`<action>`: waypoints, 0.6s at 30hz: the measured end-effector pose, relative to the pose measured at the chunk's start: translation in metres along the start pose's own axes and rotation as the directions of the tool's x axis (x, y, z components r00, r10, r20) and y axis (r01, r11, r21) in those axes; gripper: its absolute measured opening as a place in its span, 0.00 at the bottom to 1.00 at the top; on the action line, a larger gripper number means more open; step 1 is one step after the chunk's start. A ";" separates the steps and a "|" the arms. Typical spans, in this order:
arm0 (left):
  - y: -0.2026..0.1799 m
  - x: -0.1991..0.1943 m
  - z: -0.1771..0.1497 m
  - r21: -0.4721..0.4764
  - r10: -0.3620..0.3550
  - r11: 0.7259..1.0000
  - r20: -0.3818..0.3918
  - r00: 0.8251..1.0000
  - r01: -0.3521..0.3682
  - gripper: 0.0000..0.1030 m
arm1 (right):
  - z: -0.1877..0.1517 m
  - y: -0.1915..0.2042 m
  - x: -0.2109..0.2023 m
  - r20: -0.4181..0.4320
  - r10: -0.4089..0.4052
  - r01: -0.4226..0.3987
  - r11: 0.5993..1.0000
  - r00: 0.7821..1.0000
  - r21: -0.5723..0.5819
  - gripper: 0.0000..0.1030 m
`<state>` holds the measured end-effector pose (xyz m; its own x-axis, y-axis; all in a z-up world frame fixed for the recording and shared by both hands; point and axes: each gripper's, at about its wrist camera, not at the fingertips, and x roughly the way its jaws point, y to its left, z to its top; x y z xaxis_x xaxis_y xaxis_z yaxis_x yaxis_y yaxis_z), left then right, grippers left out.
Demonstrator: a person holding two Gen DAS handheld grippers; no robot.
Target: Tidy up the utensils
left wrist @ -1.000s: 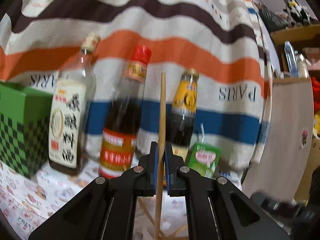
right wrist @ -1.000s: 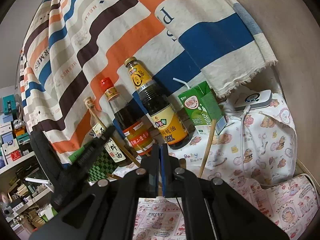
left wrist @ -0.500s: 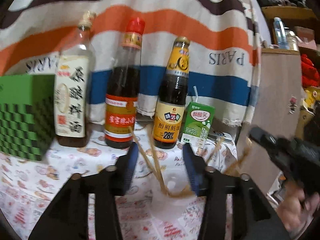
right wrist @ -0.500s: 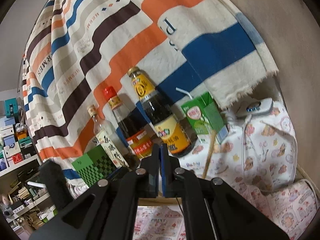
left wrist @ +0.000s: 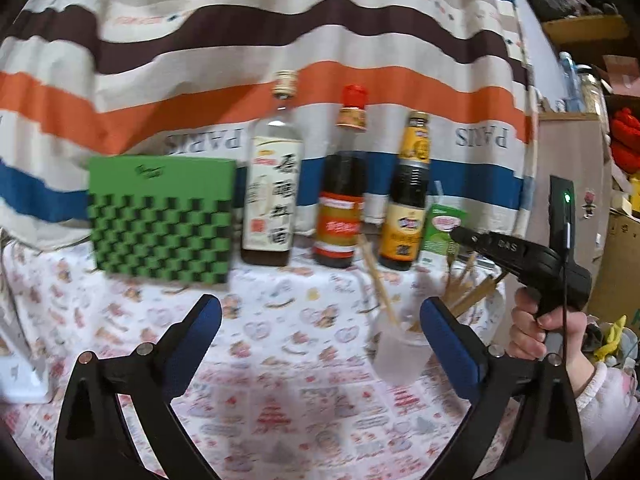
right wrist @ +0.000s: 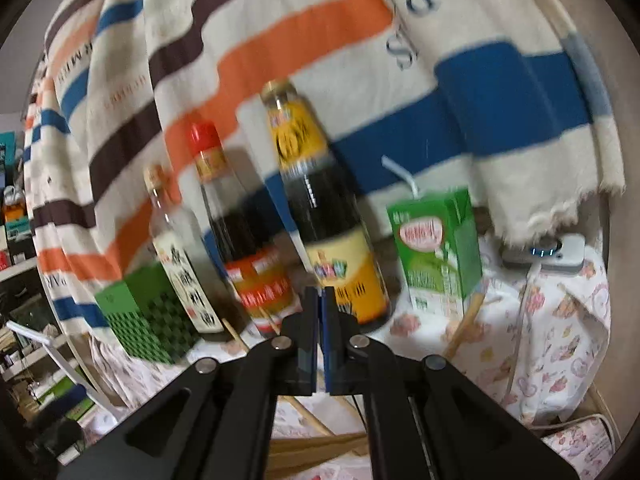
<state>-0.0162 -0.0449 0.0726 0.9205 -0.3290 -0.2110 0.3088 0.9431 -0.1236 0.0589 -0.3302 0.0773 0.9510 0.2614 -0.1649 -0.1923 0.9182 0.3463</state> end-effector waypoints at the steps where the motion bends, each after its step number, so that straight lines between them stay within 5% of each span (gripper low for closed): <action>1: 0.005 0.000 -0.002 -0.007 0.009 1.000 -0.004 1.000 -0.009 0.96 | -0.001 0.001 0.001 -0.006 -0.002 0.002 1.000 1.000 -0.006 0.01; 18: 0.020 -0.001 -0.024 0.019 0.067 0.998 -0.047 0.997 -0.066 0.96 | -0.013 0.006 0.002 -0.096 -0.020 0.015 0.999 0.995 -0.051 0.02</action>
<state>-0.0163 -0.0274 0.0475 0.9268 -0.2671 -0.2641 0.2518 0.9635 -0.0909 0.0565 -0.3200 0.0674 0.9269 0.2706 -0.2600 -0.1901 0.9360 0.2962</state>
